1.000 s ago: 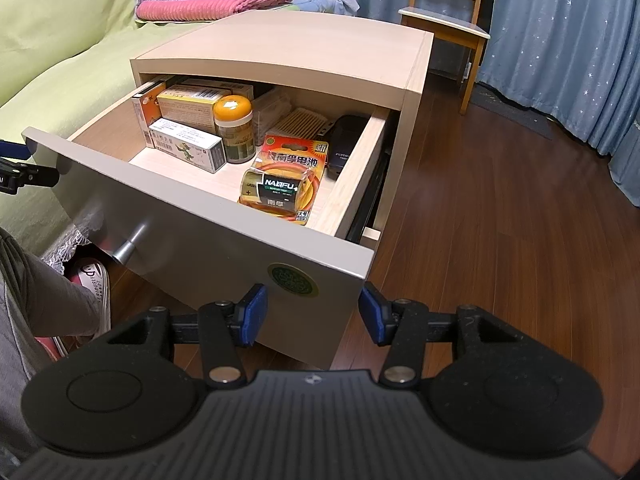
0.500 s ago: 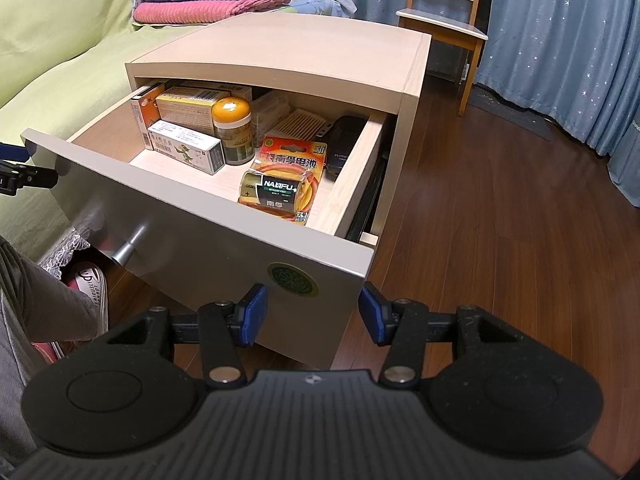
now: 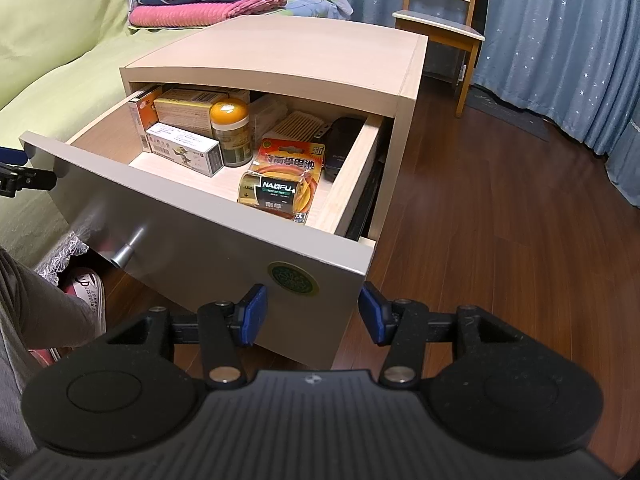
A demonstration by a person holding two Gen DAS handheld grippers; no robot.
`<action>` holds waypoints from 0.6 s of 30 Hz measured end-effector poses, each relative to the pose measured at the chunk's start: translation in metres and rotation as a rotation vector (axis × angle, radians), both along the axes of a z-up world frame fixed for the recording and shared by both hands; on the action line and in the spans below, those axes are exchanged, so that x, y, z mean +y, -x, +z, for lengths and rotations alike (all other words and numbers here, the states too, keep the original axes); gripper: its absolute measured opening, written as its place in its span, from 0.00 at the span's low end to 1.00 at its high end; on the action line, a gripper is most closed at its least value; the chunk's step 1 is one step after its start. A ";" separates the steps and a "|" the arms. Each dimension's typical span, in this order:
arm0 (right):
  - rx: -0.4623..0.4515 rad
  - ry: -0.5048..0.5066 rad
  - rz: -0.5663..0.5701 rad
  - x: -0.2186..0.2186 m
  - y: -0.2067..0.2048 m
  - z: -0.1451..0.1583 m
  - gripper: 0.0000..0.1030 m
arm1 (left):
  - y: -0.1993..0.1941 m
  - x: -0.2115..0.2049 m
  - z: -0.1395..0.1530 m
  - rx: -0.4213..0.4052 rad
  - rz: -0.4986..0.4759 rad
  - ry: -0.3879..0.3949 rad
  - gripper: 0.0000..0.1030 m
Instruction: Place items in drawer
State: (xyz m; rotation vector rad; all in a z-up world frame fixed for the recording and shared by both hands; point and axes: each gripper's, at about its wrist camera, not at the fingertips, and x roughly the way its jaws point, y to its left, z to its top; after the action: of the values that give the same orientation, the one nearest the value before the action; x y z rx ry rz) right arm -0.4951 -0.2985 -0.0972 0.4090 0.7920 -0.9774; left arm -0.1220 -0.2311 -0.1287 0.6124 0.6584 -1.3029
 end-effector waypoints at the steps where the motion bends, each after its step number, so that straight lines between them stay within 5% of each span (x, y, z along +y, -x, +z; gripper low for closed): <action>1: 0.000 0.000 0.000 0.000 0.000 0.000 0.45 | 0.000 0.000 0.000 0.000 0.000 0.000 0.95; 18: -0.004 0.004 -0.014 -0.001 -0.002 -0.001 0.45 | 0.001 -0.001 -0.002 0.000 0.006 0.003 0.95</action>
State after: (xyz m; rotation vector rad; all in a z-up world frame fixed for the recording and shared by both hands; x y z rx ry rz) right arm -0.4926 -0.2990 -0.0981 0.4131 0.7847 -0.9911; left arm -0.1233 -0.2323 -0.1311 0.6076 0.6581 -1.2981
